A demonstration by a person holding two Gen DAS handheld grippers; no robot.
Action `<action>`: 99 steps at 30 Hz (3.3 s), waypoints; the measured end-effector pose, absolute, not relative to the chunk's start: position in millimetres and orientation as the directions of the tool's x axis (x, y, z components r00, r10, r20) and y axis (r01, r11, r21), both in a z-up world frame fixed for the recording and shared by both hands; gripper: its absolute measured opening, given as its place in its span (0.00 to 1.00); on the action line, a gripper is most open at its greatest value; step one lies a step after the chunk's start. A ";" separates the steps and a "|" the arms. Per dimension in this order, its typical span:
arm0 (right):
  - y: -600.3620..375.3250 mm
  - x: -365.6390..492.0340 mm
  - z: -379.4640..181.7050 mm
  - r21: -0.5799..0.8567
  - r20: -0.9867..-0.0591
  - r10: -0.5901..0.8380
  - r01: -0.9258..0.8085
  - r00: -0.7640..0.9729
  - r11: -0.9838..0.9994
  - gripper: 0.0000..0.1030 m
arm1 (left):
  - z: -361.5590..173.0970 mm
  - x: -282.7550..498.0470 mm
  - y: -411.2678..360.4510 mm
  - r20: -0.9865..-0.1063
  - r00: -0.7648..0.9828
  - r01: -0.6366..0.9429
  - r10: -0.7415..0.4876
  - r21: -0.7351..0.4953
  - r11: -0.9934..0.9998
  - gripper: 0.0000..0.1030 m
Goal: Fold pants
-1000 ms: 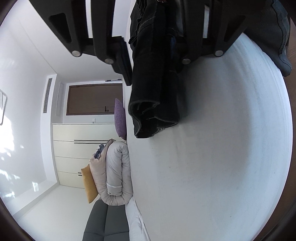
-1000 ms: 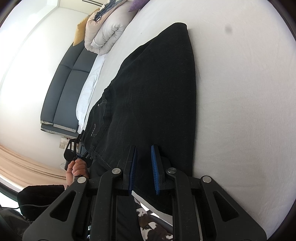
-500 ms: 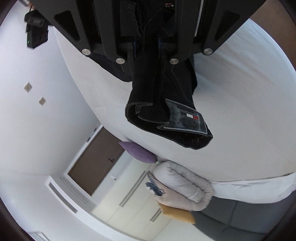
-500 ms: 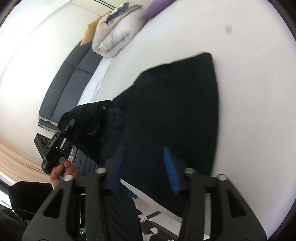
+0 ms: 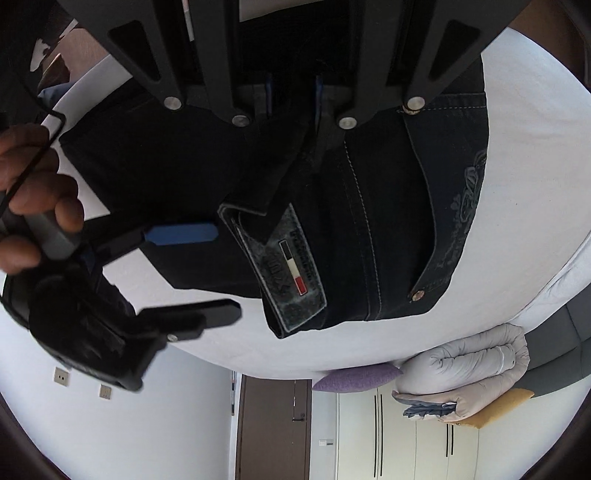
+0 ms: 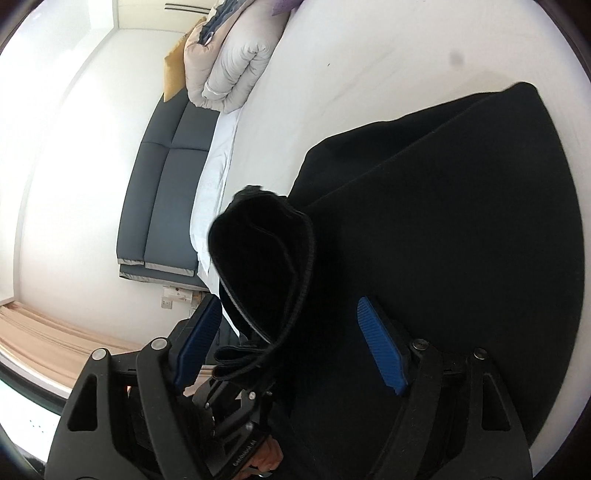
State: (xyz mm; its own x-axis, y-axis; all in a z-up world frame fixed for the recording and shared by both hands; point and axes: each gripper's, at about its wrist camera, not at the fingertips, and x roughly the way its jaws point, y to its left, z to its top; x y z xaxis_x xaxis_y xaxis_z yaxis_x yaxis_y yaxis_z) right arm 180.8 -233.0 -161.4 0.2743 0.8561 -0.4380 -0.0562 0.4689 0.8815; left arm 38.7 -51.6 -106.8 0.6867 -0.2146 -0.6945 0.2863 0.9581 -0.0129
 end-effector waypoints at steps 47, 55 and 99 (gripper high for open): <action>-337.3 181.8 -161.2 0.759 -0.570 0.683 -0.026 0.457 0.651 0.12 | -102.2 9.5 -201.6 -0.731 0.615 0.550 -0.296 0.128 0.825 0.15; -336.6 174.7 -174.9 0.766 -0.571 0.688 -0.010 0.449 0.643 0.12 | -109.9 -1.4 -205.9 -0.716 0.639 0.557 -0.279 0.180 0.811 0.22; -339.7 93.3 -179.7 0.801 -0.524 0.748 -0.061 0.406 0.595 0.00 | -115.7 47.2 -41.0 -0.733 0.579 0.444 -0.357 -0.083 0.892 0.31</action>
